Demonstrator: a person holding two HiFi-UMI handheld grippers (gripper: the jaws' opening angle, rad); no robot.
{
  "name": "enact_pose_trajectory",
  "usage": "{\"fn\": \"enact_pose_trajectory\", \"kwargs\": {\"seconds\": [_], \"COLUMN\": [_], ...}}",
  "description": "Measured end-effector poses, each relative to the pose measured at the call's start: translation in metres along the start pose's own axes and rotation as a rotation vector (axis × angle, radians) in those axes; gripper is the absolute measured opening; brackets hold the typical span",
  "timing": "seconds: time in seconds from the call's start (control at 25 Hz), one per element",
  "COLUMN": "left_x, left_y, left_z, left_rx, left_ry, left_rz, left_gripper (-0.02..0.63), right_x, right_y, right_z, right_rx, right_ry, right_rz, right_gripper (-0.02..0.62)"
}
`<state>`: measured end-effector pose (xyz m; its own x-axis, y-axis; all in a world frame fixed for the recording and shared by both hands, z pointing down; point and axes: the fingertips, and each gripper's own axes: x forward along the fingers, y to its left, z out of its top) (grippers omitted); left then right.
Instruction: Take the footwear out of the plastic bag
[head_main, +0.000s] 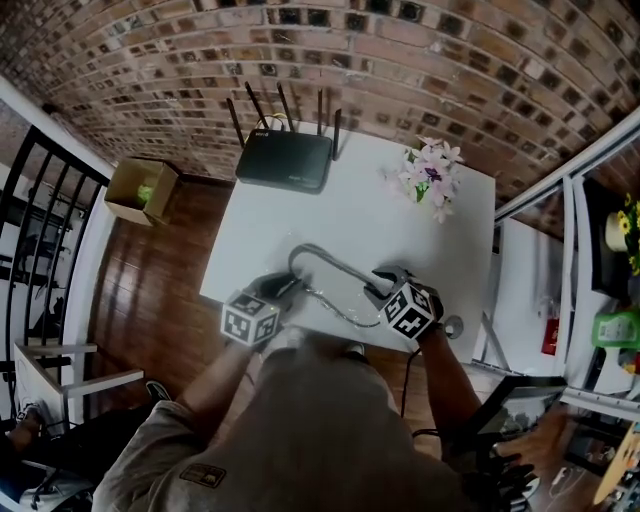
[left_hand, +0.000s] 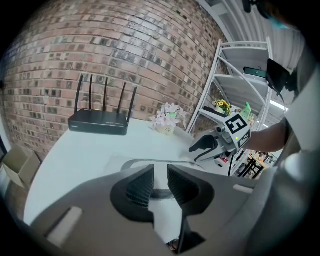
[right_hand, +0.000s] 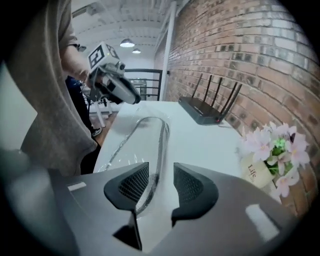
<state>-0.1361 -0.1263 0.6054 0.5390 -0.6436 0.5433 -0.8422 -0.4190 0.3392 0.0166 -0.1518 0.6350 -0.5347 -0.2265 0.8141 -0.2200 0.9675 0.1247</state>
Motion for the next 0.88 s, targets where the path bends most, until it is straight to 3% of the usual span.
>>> {"fn": "enact_pose_trajectory", "kwargs": {"seconds": [0.16, 0.48, 0.6, 0.88], "left_x": [-0.001, 0.014, 0.016, 0.012], "left_y": [0.007, 0.02, 0.02, 0.016], "left_z": [0.002, 0.001, -0.002, -0.007], "left_rx": [0.043, 0.084, 0.087, 0.095], "left_ry": [0.014, 0.062, 0.075, 0.082], "left_rz": [0.017, 0.0, -0.011, -0.031], "left_gripper": [0.084, 0.084, 0.083, 0.08], "right_x": [-0.008, 0.022, 0.029, 0.017], "right_y": [0.024, 0.093, 0.099, 0.081], "right_z": [0.02, 0.015, -0.001, -0.023], "right_rx": [-0.027, -0.243, -0.29, -0.342], "right_ry": [-0.018, 0.077, 0.117, 0.186], "right_rz": [0.026, 0.053, 0.052, 0.037], "right_gripper": [0.209, 0.212, 0.175, 0.161]}}
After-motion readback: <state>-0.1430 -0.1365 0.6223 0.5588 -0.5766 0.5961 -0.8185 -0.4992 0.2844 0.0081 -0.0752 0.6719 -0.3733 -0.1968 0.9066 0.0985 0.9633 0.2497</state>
